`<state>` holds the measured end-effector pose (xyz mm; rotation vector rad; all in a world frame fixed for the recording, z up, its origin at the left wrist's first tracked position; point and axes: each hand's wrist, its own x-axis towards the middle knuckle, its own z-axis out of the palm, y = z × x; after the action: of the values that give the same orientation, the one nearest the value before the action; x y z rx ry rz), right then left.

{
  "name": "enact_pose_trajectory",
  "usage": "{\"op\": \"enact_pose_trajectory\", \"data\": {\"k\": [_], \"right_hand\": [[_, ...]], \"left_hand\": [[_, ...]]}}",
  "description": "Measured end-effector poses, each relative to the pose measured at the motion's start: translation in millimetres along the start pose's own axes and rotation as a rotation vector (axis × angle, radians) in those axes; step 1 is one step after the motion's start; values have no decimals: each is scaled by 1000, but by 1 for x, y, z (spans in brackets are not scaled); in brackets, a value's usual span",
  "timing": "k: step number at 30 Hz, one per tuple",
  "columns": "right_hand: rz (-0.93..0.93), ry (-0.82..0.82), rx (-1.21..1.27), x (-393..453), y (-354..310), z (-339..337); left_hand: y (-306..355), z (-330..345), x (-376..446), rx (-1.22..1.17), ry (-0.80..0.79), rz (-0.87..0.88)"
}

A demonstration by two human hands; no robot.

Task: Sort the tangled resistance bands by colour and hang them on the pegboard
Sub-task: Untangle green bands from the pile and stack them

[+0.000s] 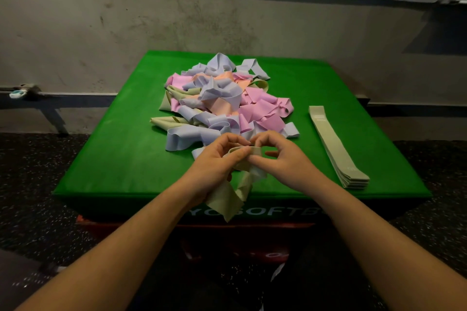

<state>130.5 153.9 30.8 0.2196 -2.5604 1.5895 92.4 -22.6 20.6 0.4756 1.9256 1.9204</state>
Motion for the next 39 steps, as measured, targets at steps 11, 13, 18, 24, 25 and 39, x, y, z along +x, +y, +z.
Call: {"op": "enact_pose_trajectory", "data": {"k": [11, 13, 18, 24, 25, 39], "right_hand": [[-3, 57, 100, 0, 2, -14], [4, 78, 102, -2, 2, -16], [49, 200, 93, -4, 7, -30], [166, 323, 214, -8, 13, -37], [194, 328, 259, -8, 13, -39], [294, -59, 436, -14, -5, -19]], "left_hand": [[-5, -14, -3, 273, -121, 40], [-7, -14, -4, 299, -106, 40], [-15, -13, -3, 240, -73, 27], [-23, -15, -3, 7, -40, -156], [-24, -15, -3, -27, -29, -176], [-12, 0, -1, 2, 147, 57]]}}
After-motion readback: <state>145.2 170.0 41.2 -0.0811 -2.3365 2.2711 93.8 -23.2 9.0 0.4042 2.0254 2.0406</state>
